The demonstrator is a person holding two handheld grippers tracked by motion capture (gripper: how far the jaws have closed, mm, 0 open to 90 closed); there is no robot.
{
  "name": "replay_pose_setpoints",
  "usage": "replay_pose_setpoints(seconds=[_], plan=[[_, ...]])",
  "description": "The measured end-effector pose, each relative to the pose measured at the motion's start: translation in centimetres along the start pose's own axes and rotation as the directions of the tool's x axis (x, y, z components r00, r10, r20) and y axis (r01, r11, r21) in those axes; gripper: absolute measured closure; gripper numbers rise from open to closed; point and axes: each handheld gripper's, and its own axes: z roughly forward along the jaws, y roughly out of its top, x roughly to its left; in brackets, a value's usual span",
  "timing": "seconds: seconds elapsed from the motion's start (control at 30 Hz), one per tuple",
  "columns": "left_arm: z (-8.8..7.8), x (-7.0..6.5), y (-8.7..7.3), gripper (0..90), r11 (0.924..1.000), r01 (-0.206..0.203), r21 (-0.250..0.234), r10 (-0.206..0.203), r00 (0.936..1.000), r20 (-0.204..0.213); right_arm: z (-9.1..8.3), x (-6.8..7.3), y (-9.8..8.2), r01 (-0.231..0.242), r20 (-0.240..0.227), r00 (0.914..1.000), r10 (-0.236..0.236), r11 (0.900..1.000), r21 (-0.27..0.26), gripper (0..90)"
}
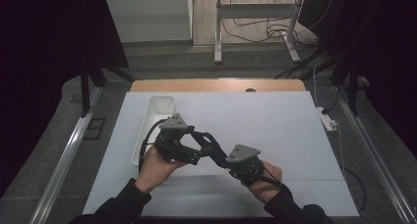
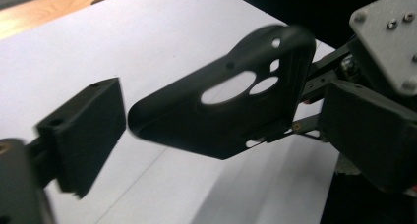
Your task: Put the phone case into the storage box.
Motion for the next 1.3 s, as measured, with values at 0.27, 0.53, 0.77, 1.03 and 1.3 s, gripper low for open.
replay_pose_setpoints(seconds=[0.27,0.53,0.77,1.03,1.3], plan=[[-1.3,0.6,-0.2,0.0,0.9991,-0.04,-0.017,0.039,0.9992,-0.008,-0.9,-1.2,-0.3,-0.074,-0.099,0.9926,0.071,0.997,-0.033,84.0],[-2.3,1.4,-0.7,0.0,0.9961,-0.081,-0.035,0.082,0.9964,0.022,-1.6,-2.1,-0.7,-0.122,-0.218,0.9705,0.102,0.989,-0.08,84.0],[-2.9,1.9,-1.0,0.0,0.9957,-0.08,-0.046,0.083,0.9954,0.049,-1.8,-2.4,-1.1,-0.132,-0.311,0.9455,0.096,0.987,-0.096,84.0],[-2.8,1.9,-1.1,0.8,0.9959,-0.082,-0.038,0.084,0.9953,0.049,-1.8,-2.2,-1.1,-0.121,-0.333,0.9391,0.083,0.988,-0.095,84.0],[-2.9,2.1,-1.3,22.2,0.9963,-0.065,-0.058,0.069,0.994,0.084,-1.8,-1.9,-1.0,-0.115,-0.347,0.9352,0.073,0.988,-0.1,84.0]])
